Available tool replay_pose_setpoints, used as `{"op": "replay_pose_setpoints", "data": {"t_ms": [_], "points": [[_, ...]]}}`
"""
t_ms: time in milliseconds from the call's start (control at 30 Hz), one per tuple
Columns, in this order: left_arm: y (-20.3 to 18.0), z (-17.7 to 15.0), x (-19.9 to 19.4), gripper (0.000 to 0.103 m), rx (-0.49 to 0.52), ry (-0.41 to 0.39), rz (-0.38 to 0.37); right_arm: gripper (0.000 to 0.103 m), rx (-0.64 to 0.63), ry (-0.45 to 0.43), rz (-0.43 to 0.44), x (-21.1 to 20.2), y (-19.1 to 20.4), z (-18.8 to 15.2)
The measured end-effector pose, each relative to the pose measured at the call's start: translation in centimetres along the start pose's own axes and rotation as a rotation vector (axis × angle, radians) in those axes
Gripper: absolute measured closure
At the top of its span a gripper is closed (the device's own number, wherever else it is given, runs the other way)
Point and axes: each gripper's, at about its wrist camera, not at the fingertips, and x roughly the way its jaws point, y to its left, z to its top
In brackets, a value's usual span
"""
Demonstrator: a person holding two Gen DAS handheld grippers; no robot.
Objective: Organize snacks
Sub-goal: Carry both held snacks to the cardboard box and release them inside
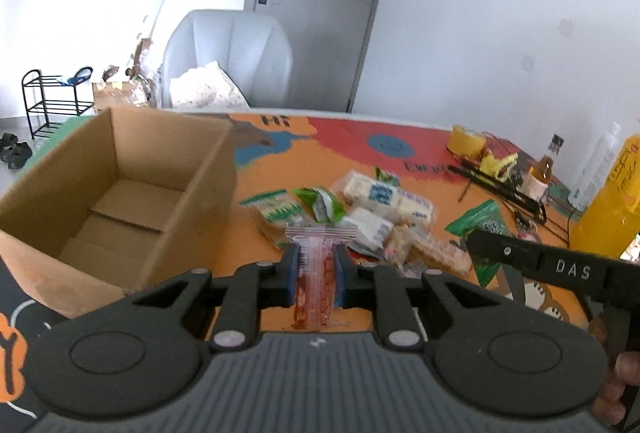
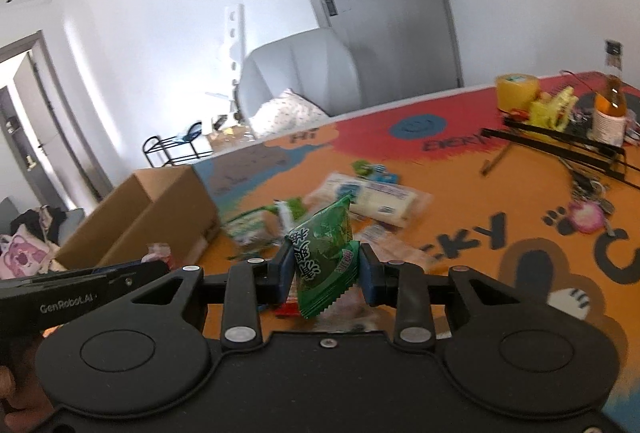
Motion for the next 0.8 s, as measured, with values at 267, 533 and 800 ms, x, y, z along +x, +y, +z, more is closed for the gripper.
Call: {"op": "replay_pose_setpoints", "data": {"t_ms": [267, 533, 800], "points": [[2.7, 1.4, -1.9, 0.086, -0.021, -0.055, 0.045, 0.072, -0.050, -0.004, 0.079, 0.7, 4.0, 1.0], [5.7, 2.4, -3.1, 0.086, -0.055, -0.094, 0.096, 0.072, -0.089, -0.004, 0.154, 1.7, 7.8, 2.0], [9.2, 3.1, -3.3, 0.086, -0.099, -0.115, 0.146, 0.072, -0.125, 0.016, 0.222, 3.4, 11.7, 2.7]]}}
